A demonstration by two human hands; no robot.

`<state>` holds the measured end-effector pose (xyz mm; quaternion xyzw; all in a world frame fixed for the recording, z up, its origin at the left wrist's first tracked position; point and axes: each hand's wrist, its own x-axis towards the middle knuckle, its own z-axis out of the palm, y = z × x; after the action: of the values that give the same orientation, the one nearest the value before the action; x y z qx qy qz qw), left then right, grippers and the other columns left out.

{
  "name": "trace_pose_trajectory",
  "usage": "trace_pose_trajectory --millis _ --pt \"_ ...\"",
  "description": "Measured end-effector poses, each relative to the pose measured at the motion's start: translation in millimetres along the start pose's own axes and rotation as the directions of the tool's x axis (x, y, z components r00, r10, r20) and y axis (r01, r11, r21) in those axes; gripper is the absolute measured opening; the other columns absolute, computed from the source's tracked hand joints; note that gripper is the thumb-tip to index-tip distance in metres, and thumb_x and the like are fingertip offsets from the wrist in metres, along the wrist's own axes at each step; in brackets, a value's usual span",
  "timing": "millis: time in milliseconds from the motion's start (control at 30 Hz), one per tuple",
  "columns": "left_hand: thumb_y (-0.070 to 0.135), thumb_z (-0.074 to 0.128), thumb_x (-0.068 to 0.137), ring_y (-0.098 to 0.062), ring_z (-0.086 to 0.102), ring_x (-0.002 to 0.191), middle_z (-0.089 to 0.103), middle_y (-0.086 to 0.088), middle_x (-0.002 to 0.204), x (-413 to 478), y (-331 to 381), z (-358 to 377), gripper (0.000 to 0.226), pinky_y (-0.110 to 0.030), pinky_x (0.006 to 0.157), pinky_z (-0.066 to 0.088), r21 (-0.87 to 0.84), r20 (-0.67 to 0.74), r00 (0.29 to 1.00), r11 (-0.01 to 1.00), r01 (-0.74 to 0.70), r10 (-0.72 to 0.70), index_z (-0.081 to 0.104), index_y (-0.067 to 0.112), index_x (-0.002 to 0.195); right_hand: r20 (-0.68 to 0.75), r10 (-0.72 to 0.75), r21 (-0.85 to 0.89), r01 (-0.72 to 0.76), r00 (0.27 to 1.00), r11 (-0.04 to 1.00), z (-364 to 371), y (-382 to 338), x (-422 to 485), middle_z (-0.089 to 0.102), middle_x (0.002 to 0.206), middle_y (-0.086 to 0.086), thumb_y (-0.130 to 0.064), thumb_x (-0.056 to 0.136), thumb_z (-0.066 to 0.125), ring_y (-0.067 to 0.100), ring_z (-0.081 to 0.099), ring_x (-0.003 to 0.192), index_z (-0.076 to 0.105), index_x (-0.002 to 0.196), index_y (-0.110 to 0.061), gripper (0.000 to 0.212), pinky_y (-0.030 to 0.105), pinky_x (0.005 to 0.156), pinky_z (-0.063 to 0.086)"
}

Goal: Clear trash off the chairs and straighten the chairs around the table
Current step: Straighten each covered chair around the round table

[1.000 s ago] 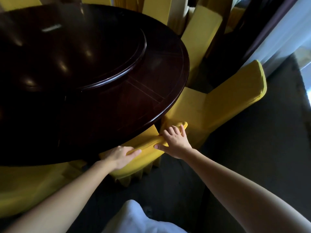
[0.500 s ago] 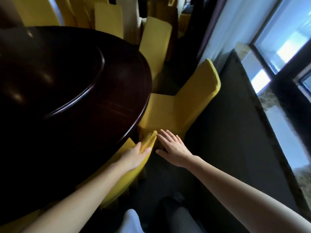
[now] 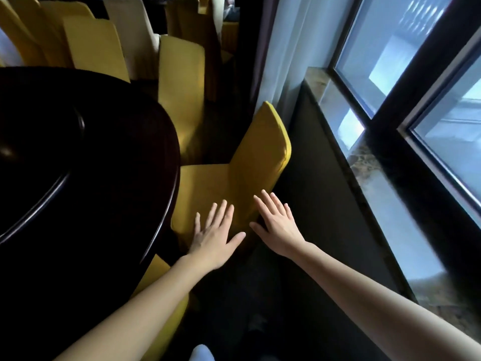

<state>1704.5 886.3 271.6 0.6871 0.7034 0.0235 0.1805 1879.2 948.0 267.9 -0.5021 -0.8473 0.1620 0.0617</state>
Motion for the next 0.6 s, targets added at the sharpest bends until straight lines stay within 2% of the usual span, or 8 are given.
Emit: trace_pose_trajectory --millis 133,300,467,600 --pt "0.059 0.021 0.093 -0.015 -0.019 0.144 -0.018 0.005 0.157 51.2 18.3 -12.6 0.071 -0.050 0.114 -0.011 0.000 0.025 1.000 1.000 0.010 -0.010 -0.007 0.026 0.150 0.029 0.008 -0.024 -0.008 1.000 1.000 -18.7 37.7 36.3 -0.005 0.161 -0.002 -0.048 0.097 0.040 0.020 -0.011 0.147 0.005 0.152 -0.027 0.069 0.048 0.119 0.001" --pt "0.059 0.021 0.093 -0.016 -0.018 0.144 -0.017 0.004 0.158 110.2 40.4 -21.0 0.070 -0.050 0.115 -0.009 -0.027 0.048 0.999 0.999 0.026 -0.025 -0.006 0.026 0.149 0.102 -0.062 -0.068 0.069 0.993 0.995 -39.0 84.1 83.9 -0.010 0.161 -0.002 -0.049 0.094 0.046 0.020 -0.014 0.147 0.001 0.152 -0.029 0.077 0.048 0.118 -0.001" --pt "0.058 0.022 0.093 -0.016 -0.014 0.145 -0.013 0.004 0.159 157.8 57.9 -26.1 0.069 -0.050 0.116 -0.007 -0.139 0.065 0.995 0.986 0.089 -0.080 -0.003 0.027 0.150 0.148 -0.102 -0.084 0.115 0.984 0.990 -58.0 125.0 124.4 -0.012 0.160 -0.002 -0.053 0.091 0.048 0.021 -0.015 0.147 -0.001 0.152 -0.030 0.081 0.048 0.118 -0.002" --pt "0.058 0.025 0.094 -0.015 -0.011 0.146 -0.010 0.005 0.159 187.3 58.3 -36.3 0.069 -0.049 0.117 -0.005 -0.229 0.070 0.989 0.962 0.146 -0.134 -0.001 0.027 0.150 0.193 -0.078 -0.105 0.099 0.978 0.989 -73.8 152.6 156.2 -0.010 0.161 -0.001 -0.057 0.088 0.050 0.021 -0.013 0.147 0.002 0.152 -0.030 0.085 0.049 0.119 0.000"
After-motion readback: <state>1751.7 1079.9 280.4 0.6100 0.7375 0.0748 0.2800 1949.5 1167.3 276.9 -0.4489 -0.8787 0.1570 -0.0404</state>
